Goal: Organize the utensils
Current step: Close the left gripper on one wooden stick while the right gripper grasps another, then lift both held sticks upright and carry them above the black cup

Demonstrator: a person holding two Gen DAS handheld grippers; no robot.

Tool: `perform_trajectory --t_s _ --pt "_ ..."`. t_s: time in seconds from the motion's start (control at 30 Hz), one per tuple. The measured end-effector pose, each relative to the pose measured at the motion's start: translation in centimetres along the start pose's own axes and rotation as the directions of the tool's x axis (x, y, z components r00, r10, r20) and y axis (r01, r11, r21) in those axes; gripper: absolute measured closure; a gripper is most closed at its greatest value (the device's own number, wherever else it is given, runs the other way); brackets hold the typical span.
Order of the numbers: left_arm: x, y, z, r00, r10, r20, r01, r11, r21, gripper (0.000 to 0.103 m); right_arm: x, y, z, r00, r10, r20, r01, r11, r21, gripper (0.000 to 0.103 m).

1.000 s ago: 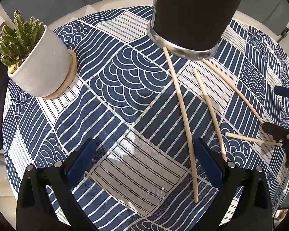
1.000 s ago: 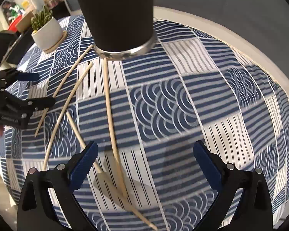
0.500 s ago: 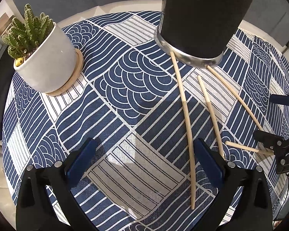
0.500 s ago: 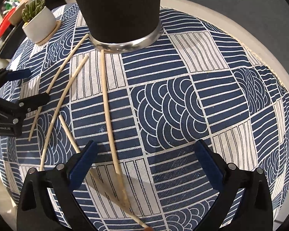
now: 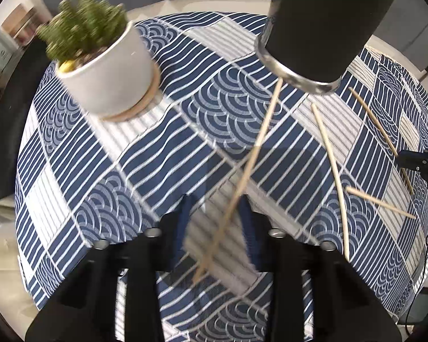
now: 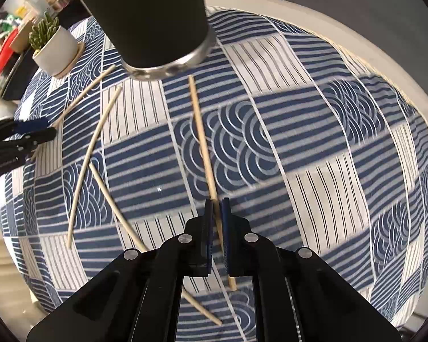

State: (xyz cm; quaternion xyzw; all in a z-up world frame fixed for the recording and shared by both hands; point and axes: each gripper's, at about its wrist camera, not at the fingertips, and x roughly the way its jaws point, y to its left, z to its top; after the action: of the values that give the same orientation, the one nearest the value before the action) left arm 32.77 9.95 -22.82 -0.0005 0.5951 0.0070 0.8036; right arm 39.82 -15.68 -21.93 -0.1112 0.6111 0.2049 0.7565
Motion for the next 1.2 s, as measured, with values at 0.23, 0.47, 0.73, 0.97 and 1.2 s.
perform_trajectory --t_s 0.23,0.47,0.73,0.97,1.2 --pt "-1.2 0.3 -3.3 1.000 -0.021 -0.012 0.020 0.999 -0.034 0.098 -1.2 -1.5 -3.1 1.000 0.022 0.000 -0.022 0.995 0.092 0.098" --pt "-2.2 1.2 -6.6 0.995 -0.100 -0.029 0.097 0.991 -0.095 0.098 -2.6 -0.8 -5.7 0.998 0.048 0.041 -0.053 0.991 0.119 0.098" --pt "-5.7 3.7 -8.6 0.988 -0.145 0.046 0.150 0.979 -0.136 0.098 -6.4 0.7 -7.2 0.990 0.061 0.124 -0.074 0.992 0.099 0.098" --pt "-10.8 3.0 -6.2 0.983 -0.126 0.135 0.142 0.984 -0.112 0.098 -11.1 2.5 -6.3 0.973 0.080 0.218 -0.096 0.993 0.066 0.098" --pt "-16.7 1.0 -2.3 0.962 -0.117 0.248 0.131 0.991 -0.041 0.098 -15.8 4.0 -4.1 0.943 0.097 0.319 -0.115 0.993 0.040 0.098"
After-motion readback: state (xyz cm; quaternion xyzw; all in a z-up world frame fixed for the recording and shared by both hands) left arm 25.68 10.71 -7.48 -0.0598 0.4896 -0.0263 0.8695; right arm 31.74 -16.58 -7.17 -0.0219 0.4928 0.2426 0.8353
